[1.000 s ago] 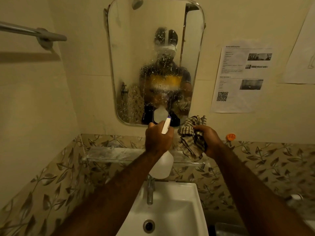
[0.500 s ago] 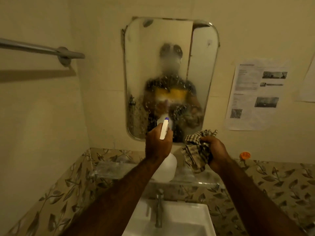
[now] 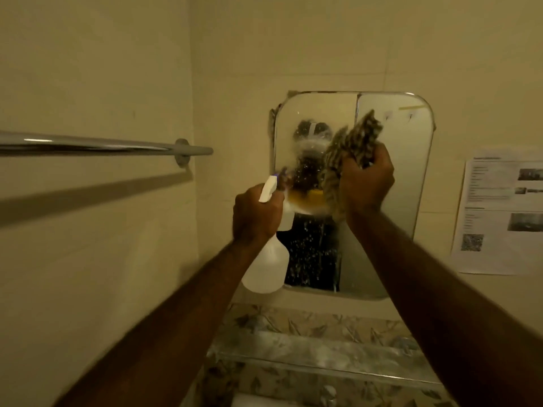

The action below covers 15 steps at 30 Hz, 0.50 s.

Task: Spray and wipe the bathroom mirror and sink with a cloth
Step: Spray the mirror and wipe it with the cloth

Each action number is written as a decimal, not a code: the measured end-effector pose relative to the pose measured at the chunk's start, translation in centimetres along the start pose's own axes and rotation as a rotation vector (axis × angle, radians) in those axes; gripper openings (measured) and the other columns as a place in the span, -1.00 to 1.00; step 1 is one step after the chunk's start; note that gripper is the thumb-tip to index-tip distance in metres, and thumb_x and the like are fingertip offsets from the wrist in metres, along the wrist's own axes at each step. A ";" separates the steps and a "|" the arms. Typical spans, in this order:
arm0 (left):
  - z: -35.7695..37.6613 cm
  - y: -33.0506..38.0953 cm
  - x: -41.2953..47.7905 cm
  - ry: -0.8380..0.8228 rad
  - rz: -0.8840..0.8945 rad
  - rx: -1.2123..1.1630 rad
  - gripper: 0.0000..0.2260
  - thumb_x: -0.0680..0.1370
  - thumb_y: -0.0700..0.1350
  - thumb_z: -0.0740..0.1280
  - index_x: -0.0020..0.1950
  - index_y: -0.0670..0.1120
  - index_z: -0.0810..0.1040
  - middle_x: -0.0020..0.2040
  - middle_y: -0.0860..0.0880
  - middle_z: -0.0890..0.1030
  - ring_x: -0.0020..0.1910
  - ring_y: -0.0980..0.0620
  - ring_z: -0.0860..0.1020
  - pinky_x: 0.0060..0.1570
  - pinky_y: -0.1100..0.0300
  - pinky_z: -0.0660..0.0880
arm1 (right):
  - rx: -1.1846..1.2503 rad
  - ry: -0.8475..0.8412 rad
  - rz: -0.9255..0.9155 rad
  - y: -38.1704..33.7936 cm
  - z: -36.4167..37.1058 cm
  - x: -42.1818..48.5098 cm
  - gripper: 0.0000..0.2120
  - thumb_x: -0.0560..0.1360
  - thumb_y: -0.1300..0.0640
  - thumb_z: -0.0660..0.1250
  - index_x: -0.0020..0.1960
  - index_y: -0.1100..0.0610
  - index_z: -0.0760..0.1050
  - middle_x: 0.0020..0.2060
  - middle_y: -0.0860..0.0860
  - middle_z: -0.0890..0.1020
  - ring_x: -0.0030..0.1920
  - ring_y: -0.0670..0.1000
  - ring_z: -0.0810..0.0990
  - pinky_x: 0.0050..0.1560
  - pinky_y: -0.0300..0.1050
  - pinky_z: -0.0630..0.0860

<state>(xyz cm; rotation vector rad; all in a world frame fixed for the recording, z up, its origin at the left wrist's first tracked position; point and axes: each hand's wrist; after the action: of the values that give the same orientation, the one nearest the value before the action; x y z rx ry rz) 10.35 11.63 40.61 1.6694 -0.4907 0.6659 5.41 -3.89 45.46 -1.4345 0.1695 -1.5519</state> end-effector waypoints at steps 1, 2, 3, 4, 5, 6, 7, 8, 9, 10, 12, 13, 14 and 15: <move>-0.6 0.2 1.0 0.020 0.008 0.006 -0.81 0.53 -0.05 0.32 -0.09 -0.15 0.65 -0.34 0.00 0.57 -0.41 0.08 0.51 -0.44 0.29 0.34 | -0.048 0.014 -0.062 -0.6 1.3 0.9 -0.70 0.53 0.20 0.38 0.27 0.09 0.56 0.07 -0.06 0.65 0.06 -0.07 0.62 0.02 -0.18 0.68; -1.2 0.5 2.0 0.040 0.017 0.010 -0.79 0.53 -0.05 0.32 -0.06 -0.15 0.66 -0.32 0.00 0.58 -0.40 0.10 0.51 -0.44 0.30 0.33 | -0.100 0.024 -0.116 -1.1 2.6 1.8 -0.68 0.52 0.19 0.37 0.27 0.09 0.57 0.08 -0.01 0.64 0.08 -0.03 0.62 0.06 -0.10 0.68; -1.7 0.7 2.9 0.055 0.022 0.015 -0.79 0.53 -0.04 0.32 -0.04 -0.15 0.67 -0.31 0.00 0.59 -0.39 0.12 0.51 -0.44 0.32 0.33 | -0.156 0.027 -0.160 -1.7 3.7 2.7 -0.66 0.51 0.18 0.36 0.27 0.09 0.57 0.09 0.03 0.63 0.09 0.01 0.61 0.07 -0.05 0.67; -2.1 0.8 3.6 0.064 0.022 0.022 -0.78 0.54 -0.04 0.31 -0.04 -0.15 0.67 -0.29 -0.01 0.60 -0.38 0.13 0.51 -0.44 0.32 0.33 | -0.213 0.030 -0.207 -2.3 4.7 3.6 -0.66 0.50 0.19 0.36 0.28 0.10 0.57 0.10 0.07 0.61 0.10 0.04 0.60 0.07 -0.03 0.67; -2.5 1.0 4.3 0.071 0.017 0.026 -0.79 0.54 -0.04 0.30 -0.05 -0.14 0.67 -0.27 -0.02 0.61 -0.37 0.12 0.52 -0.44 0.31 0.35 | -0.269 0.034 -0.259 -2.9 5.5 4.5 -0.65 0.50 0.19 0.36 0.29 0.10 0.58 0.11 0.10 0.60 0.11 0.07 0.59 0.06 -0.03 0.67; -2.8 1.2 4.7 0.080 0.015 0.024 -0.79 0.53 -0.04 0.30 -0.07 -0.13 0.67 -0.26 -0.03 0.62 -0.34 0.09 0.55 -0.42 0.27 0.40 | -0.320 0.035 -0.311 -3.6 6.2 5.2 -0.65 0.51 0.18 0.38 0.29 0.11 0.59 0.11 0.12 0.59 0.12 0.09 0.57 0.05 -0.03 0.66; -3.0 1.3 5.0 0.093 0.024 0.020 -0.78 0.53 -0.03 0.30 -0.08 -0.13 0.67 -0.26 -0.04 0.63 -0.32 0.04 0.57 -0.37 0.24 0.47 | -0.366 0.035 -0.366 -4.2 6.8 5.9 -0.65 0.51 0.17 0.40 0.29 0.11 0.60 0.12 0.13 0.59 0.13 0.11 0.56 0.04 -0.04 0.65; -3.2 1.4 5.3 0.107 0.041 0.021 -0.77 0.52 -0.01 0.30 -0.09 -0.13 0.67 -0.27 -0.05 0.63 -0.32 0.00 0.59 -0.34 0.20 0.52 | -0.408 0.032 -0.420 -4.7 7.3 6.4 -0.67 0.52 0.14 0.42 0.27 0.12 0.61 0.13 0.13 0.59 0.14 0.13 0.54 0.03 -0.03 0.62; -3.3 1.5 5.4 0.119 0.063 0.027 -0.77 0.52 -0.01 0.30 -0.11 -0.13 0.66 -0.29 -0.05 0.63 -0.33 0.00 0.59 -0.34 0.18 0.53 | -0.446 0.020 -0.475 -5.1 7.8 6.9 -0.69 0.53 0.13 0.42 0.26 0.13 0.61 0.13 0.15 0.59 0.15 0.15 0.54 0.01 -0.02 0.60; -3.3 1.6 5.5 0.128 0.079 0.035 -0.77 0.53 -0.01 0.30 -0.13 -0.14 0.65 -0.32 -0.05 0.61 -0.36 0.01 0.57 -0.38 0.21 0.49 | -0.484 -0.004 -0.519 -5.4 8.3 7.3 -0.71 0.54 0.12 0.42 0.25 0.14 0.62 0.14 0.16 0.59 0.16 0.18 0.53 -0.01 -0.01 0.59; -3.2 1.7 5.5 0.142 0.092 0.043 -0.79 0.54 -0.02 0.30 -0.16 -0.12 0.62 -0.35 -0.02 0.58 -0.39 0.02 0.55 -0.42 0.24 0.44 | -0.572 -0.058 -0.576 -5.5 9.5 7.8 -0.70 0.56 0.10 0.42 0.28 0.12 0.60 0.17 0.16 0.57 0.18 0.19 0.52 -0.01 0.01 0.59; -3.1 1.7 5.6 0.147 0.091 0.036 -0.80 0.54 -0.02 0.31 -0.15 -0.11 0.62 -0.35 -0.02 0.58 -0.38 0.02 0.57 -0.41 0.22 0.49 | -0.616 -0.087 -0.592 -5.4 10.1 8.0 -0.69 0.57 0.08 0.41 0.30 0.10 0.59 0.18 0.15 0.56 0.19 0.19 0.51 -0.01 0.03 0.60; -3.0 1.8 5.7 0.151 0.089 0.029 -0.81 0.55 -0.01 0.31 -0.12 -0.10 0.63 -0.33 -0.03 0.60 -0.35 0.00 0.59 -0.37 0.16 0.57 | -0.652 -0.114 -0.606 -5.2 10.7 8.1 -0.67 0.57 0.05 0.41 0.32 0.06 0.58 0.18 0.14 0.55 0.20 0.19 0.50 -0.02 0.05 0.59; -2.9 1.8 5.8 0.154 0.084 0.025 -0.80 0.55 0.00 0.32 -0.07 -0.11 0.64 -0.30 -0.03 0.61 -0.33 -0.01 0.61 -0.30 0.11 0.63 | -0.675 -0.138 -0.610 -4.9 11.3 8.0 -0.66 0.57 0.03 0.41 0.33 0.03 0.57 0.17 0.13 0.55 0.20 0.20 0.49 -0.02 0.08 0.60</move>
<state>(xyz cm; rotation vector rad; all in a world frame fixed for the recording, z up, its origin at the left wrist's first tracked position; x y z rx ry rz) 13.05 14.30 46.20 1.6128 -0.4456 0.8583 13.46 -1.51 57.52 -2.2711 0.1938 -1.9768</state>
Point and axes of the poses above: each hand's wrist, its own x-axis towards the middle knuckle, its own z-axis out of the palm, y = z × x
